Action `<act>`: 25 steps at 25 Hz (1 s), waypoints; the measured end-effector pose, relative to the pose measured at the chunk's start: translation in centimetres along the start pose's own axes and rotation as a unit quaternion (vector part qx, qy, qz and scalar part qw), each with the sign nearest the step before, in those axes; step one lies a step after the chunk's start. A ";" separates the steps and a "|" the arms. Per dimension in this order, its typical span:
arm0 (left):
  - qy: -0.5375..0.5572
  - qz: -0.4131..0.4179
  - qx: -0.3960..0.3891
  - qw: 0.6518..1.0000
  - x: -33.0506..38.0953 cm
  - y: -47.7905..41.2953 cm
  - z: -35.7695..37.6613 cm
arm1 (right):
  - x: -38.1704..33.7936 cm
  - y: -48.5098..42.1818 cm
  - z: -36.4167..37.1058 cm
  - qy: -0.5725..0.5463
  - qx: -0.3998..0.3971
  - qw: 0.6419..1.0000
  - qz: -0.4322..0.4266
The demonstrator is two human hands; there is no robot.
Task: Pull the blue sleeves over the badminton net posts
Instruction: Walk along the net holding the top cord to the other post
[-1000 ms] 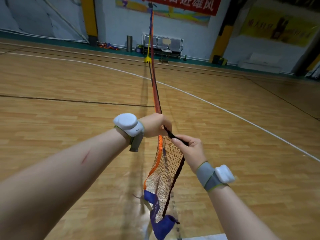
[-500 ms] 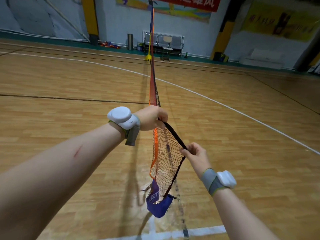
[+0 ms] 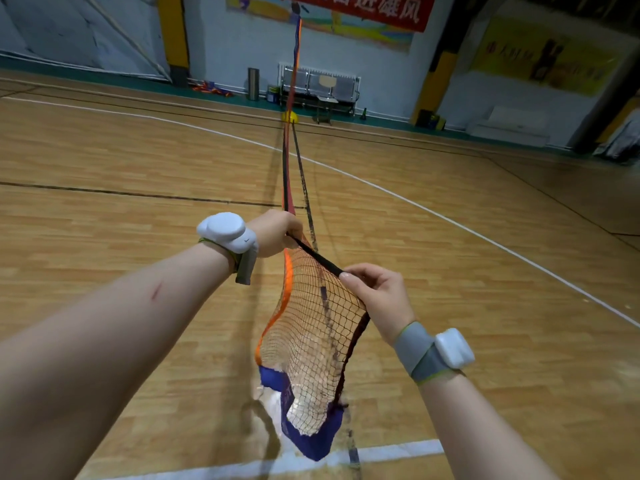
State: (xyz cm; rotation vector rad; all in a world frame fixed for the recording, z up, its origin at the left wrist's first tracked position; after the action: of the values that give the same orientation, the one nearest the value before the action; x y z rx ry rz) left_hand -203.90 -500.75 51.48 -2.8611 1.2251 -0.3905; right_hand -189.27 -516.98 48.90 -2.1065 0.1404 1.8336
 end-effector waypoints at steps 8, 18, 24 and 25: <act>0.047 0.135 0.000 0.990 7.3 1.3 0.8 | -0.6 0.9 -2.0 0.001 0.040 0.999 -0.007; 0.019 0.104 -0.032 0.994 8.2 5.1 1.7 | 1.0 3.1 -0.9 -0.002 0.008 1.000 0.030; 0.009 0.063 -0.021 0.998 6.4 7.2 0.2 | 1.9 4.3 1.5 0.064 0.035 0.997 0.036; 0.012 0.057 -0.016 0.998 6.0 7.6 -0.1 | 2.2 4.5 1.6 0.054 0.047 0.997 0.042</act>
State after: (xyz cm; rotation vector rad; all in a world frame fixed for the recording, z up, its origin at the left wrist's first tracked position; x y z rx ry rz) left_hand -205.33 -510.29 52.16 -2.8038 1.4021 -0.4068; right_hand -191.79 -520.30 45.71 -2.1635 0.3387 1.7241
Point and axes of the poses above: each hand's wrist, its own y-axis away from the middle knuckle, its own z-axis out of the palm, x = y × z, the point moved 1 cm from there along -y, towards the middle knuckle, and after that the axes turned 7 degrees about -y, right-handed, at the moved point
